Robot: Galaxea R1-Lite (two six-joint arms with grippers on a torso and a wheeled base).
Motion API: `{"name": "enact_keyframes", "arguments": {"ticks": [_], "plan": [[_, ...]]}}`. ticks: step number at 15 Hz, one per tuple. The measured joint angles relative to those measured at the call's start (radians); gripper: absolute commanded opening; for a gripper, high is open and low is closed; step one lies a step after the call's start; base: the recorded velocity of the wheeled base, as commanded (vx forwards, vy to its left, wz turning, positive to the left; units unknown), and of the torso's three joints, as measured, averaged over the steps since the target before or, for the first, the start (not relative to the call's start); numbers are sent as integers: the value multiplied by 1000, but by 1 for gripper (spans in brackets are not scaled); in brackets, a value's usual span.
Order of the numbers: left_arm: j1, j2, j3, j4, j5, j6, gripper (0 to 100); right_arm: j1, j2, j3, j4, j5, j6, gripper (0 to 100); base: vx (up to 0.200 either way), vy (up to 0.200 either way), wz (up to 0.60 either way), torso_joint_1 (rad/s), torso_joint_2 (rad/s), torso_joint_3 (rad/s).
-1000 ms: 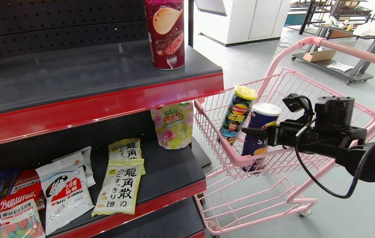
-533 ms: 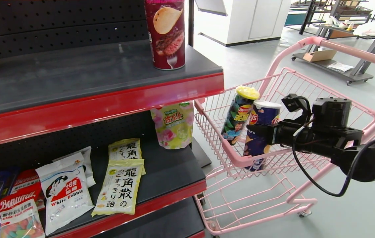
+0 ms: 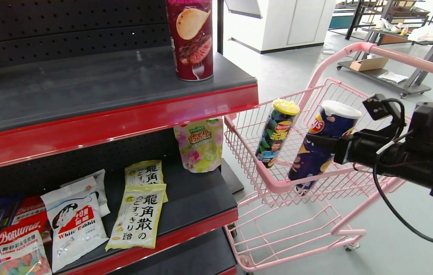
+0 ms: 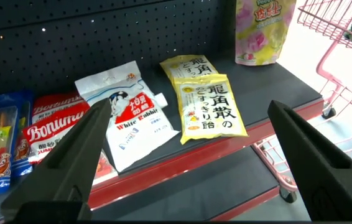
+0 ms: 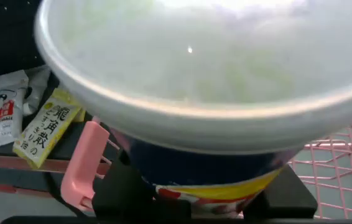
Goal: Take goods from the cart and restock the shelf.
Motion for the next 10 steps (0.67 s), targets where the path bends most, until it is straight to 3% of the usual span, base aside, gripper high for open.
{"name": "enact_keyframes", "arguments": {"ticks": [4, 6, 8, 10], "plan": [[0, 0, 0, 1, 1, -3, 100, -14, -81, -103, 11, -16, -4, 0, 0, 0, 0, 0, 0, 0], [0, 0, 0, 0, 1, -3, 100, -19, -136, -144, 93, -16, -21, 0, 0, 0, 0, 0, 0, 0], [0, 0, 0, 1, 1, -3, 100, -20, -237, -157, 303, -16, -49, 0, 0, 0, 0, 0, 0, 0], [0, 0, 0, 1, 1, -3, 100, -22, -373, -169, 599, -23, -89, 0, 0, 0, 0, 0, 0, 0]]}}
